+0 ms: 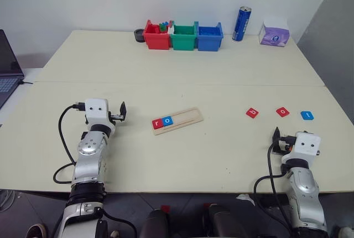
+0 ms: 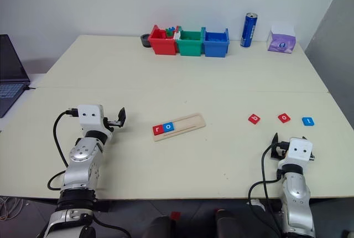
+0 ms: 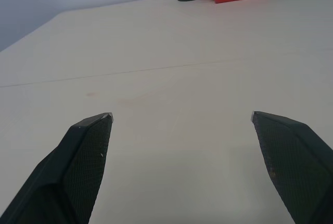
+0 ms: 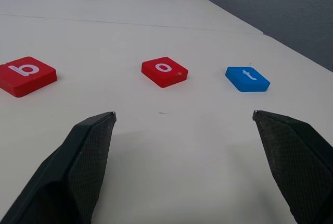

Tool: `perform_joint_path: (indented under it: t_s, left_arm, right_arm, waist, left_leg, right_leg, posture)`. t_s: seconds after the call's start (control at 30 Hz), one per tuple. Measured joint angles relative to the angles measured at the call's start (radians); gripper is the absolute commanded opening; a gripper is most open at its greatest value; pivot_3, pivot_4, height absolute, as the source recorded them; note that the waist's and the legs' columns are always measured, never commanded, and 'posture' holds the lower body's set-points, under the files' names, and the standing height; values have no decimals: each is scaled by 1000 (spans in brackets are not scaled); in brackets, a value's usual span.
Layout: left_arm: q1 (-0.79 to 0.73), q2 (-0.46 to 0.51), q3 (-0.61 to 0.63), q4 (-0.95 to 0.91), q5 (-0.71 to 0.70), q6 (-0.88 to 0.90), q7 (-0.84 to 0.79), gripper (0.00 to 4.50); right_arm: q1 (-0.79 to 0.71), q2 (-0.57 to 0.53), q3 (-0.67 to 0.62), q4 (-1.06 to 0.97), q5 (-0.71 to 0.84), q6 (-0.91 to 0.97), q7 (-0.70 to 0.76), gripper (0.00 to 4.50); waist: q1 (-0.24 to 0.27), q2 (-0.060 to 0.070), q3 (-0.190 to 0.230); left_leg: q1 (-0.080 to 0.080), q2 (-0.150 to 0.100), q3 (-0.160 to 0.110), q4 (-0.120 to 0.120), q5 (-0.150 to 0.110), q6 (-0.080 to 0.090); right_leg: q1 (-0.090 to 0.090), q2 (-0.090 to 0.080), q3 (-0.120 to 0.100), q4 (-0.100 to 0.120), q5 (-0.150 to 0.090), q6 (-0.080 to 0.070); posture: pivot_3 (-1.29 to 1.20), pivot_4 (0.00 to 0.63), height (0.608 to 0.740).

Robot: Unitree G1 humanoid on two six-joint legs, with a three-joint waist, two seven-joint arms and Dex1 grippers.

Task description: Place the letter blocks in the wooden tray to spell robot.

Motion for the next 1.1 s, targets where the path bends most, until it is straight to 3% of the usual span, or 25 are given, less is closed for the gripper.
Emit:
perform_joint_path:
  t_s: [0.53,0.9,1.1]
  left_arm:
    - [1,1,-1,0,33,1,-1,4500]
    - [9,48,-30,0,-87,-15,-332,4500]
    - [-74,154,-92,69,-118,-24,-614,4500]
  right_arm:
    - [-1,-2,2,8,-17,-3,10,4483]
    - [28,1,51,-49,-14,-1,77,4483]
    - [66,-104,240,-337,167,156,381,4483]
  waist:
    - [0,0,0]
    - [-1,1,0]
    - [-2,2,1]
  left_leg:
    - [0,0,0,0,0,0]
    - [0,0,0,0,0,0]
    - [0,1,-1,0,0,0]
  right_leg:
    - [0,0,0,0,0,0]
    - [0,1,0,0,0,0]
    - [0,2,-1,0,0,0]
  posture:
    - [0,150,740]
    - [0,150,740]
    - [0,150,740]
